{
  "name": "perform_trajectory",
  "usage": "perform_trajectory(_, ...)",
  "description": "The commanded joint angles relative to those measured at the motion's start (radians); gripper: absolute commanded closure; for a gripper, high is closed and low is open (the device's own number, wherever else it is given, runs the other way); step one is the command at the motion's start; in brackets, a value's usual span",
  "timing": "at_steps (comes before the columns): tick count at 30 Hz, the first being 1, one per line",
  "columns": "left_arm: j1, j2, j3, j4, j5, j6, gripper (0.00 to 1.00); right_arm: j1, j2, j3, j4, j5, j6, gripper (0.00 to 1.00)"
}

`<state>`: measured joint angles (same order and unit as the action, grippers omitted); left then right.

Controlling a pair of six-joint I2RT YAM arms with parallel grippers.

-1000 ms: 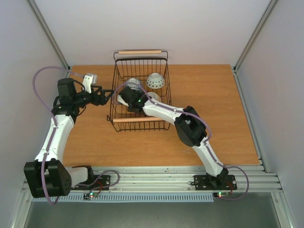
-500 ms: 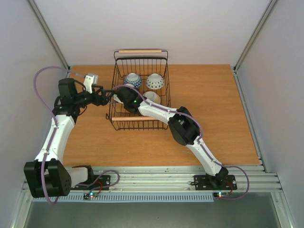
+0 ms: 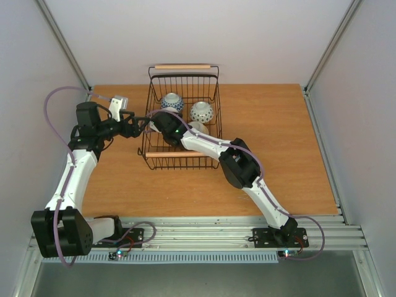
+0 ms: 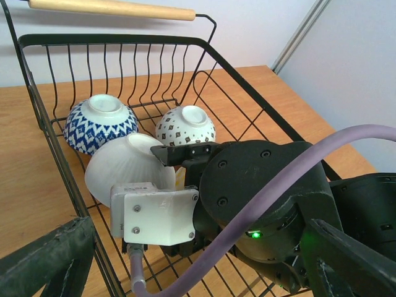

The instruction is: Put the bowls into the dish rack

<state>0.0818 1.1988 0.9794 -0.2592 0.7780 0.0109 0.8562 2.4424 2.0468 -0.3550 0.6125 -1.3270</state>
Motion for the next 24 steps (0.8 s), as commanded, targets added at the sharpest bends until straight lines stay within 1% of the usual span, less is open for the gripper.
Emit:
perform_trajectory(1,-0.001,-0.002,-0.01,0.048,0.012,0.004,0.09,-0.008,-0.012,0.016,-0.087,-0.036,0.06,0.2)
perform_trajectory(4,-0.001,-0.002,-0.01,0.048,0.013,0.004,0.09,-0.008,-0.028,0.015,-0.125,-0.066,0.084,0.08)
perform_trajectory(6,0.0,-0.004,-0.01,0.048,0.012,0.004,0.09,-0.007,-0.041,0.013,-0.152,-0.086,0.096,0.02)
perform_trajectory(7,-0.001,-0.005,-0.01,0.047,0.012,0.004,0.09,-0.008,-0.046,0.013,-0.163,-0.095,0.102,0.01)
perform_trajectory(13,0.0,-0.008,-0.01,0.048,0.012,0.004,0.09,-0.008,-0.079,0.005,-0.2,-0.128,0.12,0.01)
perform_trajectory(24,0.0,-0.007,-0.012,0.049,0.013,0.004,0.08,-0.02,-0.153,0.012,-0.311,-0.252,0.169,0.01)
